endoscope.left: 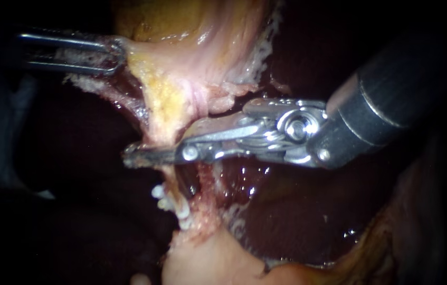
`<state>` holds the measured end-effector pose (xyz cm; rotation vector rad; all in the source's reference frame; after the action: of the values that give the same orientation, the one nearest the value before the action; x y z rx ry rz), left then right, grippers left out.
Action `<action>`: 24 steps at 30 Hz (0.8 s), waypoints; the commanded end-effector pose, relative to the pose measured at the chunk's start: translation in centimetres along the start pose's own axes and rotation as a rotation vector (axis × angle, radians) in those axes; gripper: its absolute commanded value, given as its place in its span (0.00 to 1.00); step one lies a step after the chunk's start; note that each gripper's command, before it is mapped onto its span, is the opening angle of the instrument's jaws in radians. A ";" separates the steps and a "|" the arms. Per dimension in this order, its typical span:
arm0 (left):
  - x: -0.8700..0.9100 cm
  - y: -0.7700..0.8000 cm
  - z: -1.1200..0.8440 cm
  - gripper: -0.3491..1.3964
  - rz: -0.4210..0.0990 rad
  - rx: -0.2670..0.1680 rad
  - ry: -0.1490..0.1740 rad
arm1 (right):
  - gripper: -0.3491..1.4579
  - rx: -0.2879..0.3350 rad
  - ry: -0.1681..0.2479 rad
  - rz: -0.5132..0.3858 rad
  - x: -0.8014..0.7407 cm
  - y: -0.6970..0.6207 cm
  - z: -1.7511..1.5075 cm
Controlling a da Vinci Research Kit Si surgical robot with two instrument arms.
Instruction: Going back third clip left tube
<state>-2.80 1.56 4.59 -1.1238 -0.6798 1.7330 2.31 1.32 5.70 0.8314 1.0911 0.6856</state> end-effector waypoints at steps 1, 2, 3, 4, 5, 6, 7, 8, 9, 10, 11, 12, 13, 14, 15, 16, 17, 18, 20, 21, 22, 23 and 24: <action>0.00 0.00 0.00 0.00 0.000 0.000 0.000 | 0.02 0.009 -0.007 0.000 -0.01 0.00 0.00; 0.00 0.01 0.00 0.00 0.000 0.001 0.000 | 0.10 0.030 -0.016 -0.001 -0.02 0.00 0.00; 0.00 0.01 0.00 0.00 0.000 0.001 0.000 | 0.18 0.039 -0.014 -0.009 -0.03 -0.01 0.01; 0.00 0.01 0.00 0.00 0.000 0.001 0.000 | 0.31 0.042 -0.009 -0.022 -0.03 -0.01 0.02; 0.00 0.01 0.00 0.00 0.000 0.001 0.000 | 0.35 0.046 0.002 -0.028 -0.03 0.00 0.04; 0.00 0.01 0.00 0.00 0.000 0.001 0.000 | 0.40 0.051 0.019 -0.035 -0.03 0.01 0.07; 0.00 0.01 0.00 0.00 0.000 0.001 0.000 | 0.42 0.053 0.028 -0.035 -0.02 0.01 0.09; 0.00 0.01 0.00 0.00 0.000 0.001 0.000 | 0.44 0.055 0.037 -0.036 -0.02 0.02 0.11; 0.00 0.01 -0.01 0.00 0.000 0.000 0.000 | 0.44 0.058 0.039 -0.060 -0.02 0.03 0.13; 0.00 0.01 -0.01 0.00 0.000 0.000 0.000 | 0.45 0.058 0.038 -0.072 -0.03 0.03 0.14; 0.00 0.01 -0.01 0.00 0.000 0.000 0.000 | 0.45 0.058 0.037 -0.086 -0.05 0.04 0.15; 0.00 0.01 -0.01 0.00 0.000 0.000 0.000 | 0.45 0.059 0.036 -0.105 -0.07 0.05 0.15; -0.01 0.01 -0.02 0.00 0.000 0.000 0.000 | 0.45 0.060 0.035 -0.125 -0.09 0.06 0.15; -0.01 0.01 -0.02 0.00 0.000 0.000 0.000 | 0.45 0.059 0.035 -0.139 -0.12 0.08 0.15; -0.01 0.01 -0.02 0.00 0.000 0.000 0.000 | 0.45 0.059 0.033 -0.165 -0.17 0.10 0.14; -0.01 0.01 -0.02 0.00 0.000 0.000 0.000 | 0.45 0.054 0.034 -0.191 -0.21 0.13 0.12; -0.01 0.01 -0.02 0.00 0.000 0.000 0.000 | 0.45 0.043 0.039 -0.211 -0.26 0.15 0.10; -0.01 0.01 -0.02 0.00 0.000 0.000 0.000 | 0.47 0.018 0.042 -0.243 -0.31 0.18 0.06; -0.01 0.01 -0.03 0.00 0.000 0.000 0.000 | 0.47 -0.013 0.045 -0.324 -0.40 0.21 -0.04; -0.01 0.01 -0.03 0.00 0.000 0.000 0.000 | 0.47 -0.014 0.044 -0.348 -0.45 0.22 -0.13; -0.01 0.01 -0.04 0.00 0.000 -0.001 -0.001 | 0.47 -0.013 0.042 -0.372 -0.48 0.22 -0.21; -0.01 0.01 -0.04 0.00 0.000 -0.001 -0.001 | 0.47 -0.014 0.041 -0.390 -0.51 0.22 -0.30; -0.01 0.00 -0.04 0.00 0.001 -0.001 -0.001 | 0.47 -0.018 0.041 -0.414 -0.55 0.20 -0.43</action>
<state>-2.76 1.55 4.58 -1.1227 -0.6798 1.7336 1.62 1.06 6.02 0.5403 1.2479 0.3497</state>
